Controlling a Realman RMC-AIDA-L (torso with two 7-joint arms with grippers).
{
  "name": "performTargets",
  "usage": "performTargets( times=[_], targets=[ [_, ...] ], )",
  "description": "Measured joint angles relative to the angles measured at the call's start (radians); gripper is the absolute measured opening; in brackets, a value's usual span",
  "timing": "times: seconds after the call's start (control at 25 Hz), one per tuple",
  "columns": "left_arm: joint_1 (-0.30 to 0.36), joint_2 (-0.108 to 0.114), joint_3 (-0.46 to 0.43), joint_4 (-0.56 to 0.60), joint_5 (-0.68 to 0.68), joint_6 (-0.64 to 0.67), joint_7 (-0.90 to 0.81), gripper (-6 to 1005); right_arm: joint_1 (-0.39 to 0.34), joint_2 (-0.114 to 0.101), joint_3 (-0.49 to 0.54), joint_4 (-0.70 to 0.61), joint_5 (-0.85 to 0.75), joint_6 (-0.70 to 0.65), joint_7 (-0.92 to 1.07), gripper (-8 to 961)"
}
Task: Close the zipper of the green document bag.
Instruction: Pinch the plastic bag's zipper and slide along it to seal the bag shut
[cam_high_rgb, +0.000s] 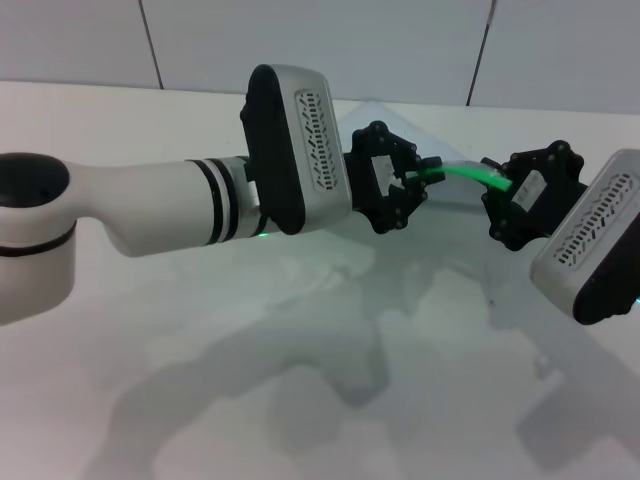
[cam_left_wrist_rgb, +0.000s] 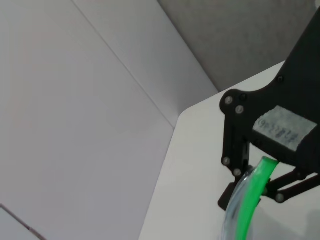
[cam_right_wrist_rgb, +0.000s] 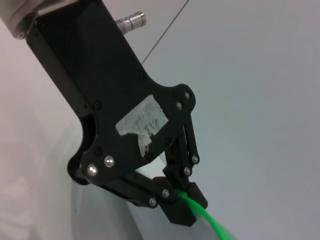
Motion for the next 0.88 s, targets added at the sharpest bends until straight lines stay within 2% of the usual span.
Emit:
performTargets(
  times=[0.88],
  targets=[
    [0.016,-0.001,0.002,0.006,-0.037,0.03,0.002,79,0.0,-0.002,0.001,0.008,-0.002,0.0,-0.006,86]
  ],
)
